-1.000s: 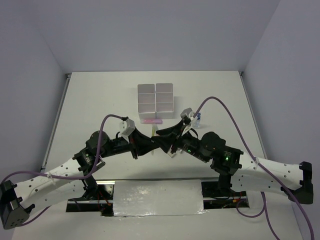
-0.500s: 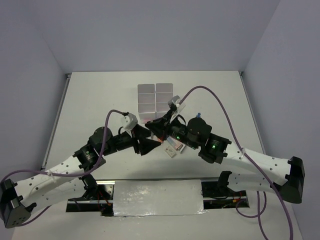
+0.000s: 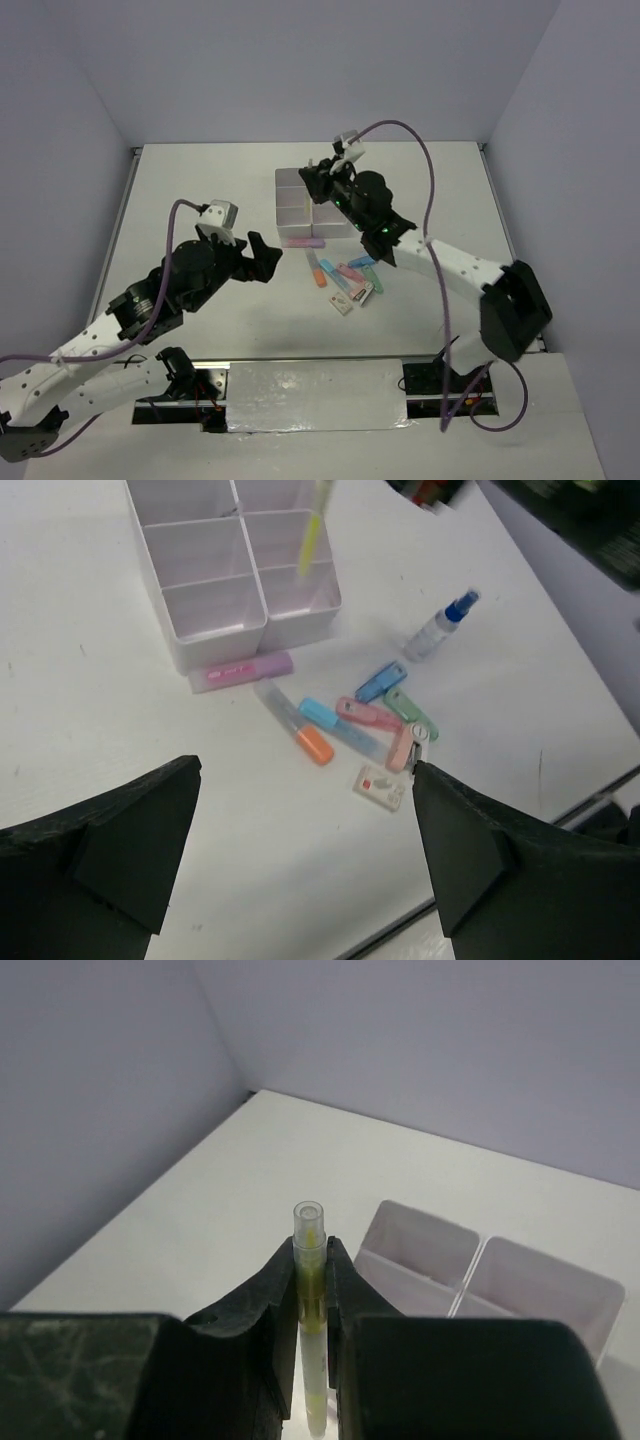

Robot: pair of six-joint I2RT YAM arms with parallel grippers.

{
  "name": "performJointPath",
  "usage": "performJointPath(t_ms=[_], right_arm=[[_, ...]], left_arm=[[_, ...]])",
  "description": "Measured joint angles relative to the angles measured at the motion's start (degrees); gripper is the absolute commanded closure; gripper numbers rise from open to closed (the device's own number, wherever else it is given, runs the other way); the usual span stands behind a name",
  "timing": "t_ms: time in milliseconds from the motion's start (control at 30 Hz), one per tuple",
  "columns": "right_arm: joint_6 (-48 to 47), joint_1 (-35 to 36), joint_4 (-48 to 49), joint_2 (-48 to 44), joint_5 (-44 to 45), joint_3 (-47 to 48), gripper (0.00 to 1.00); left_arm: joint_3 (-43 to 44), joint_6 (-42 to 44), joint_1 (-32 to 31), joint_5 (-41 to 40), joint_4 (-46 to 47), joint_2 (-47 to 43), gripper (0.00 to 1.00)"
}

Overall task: Sort the stationery into containers
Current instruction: Place the pen in the storage box.

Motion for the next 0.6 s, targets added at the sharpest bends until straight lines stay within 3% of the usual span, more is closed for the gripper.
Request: performJointPath(t_ms=[267,400,600], right_arm=[[-2.12,-5.20,5.97,25.29,-0.57,15.52,1.00],[-3.87,-5.53,5.84,29.11,-1.38,22.16,1.00],[-6.45,-5.55,8.48,30.49,-2.27,27.10,1.00]], left_arm=[[-1.79,1.49,-0.63,7.39,-8.50,-12.72,0.01],[-5.55,1.99,-1.55,10.05,-11.02,-17.75,0.01],[-6.03,2.99,-2.03,12.79,-12.26,-17.86,0.01]])
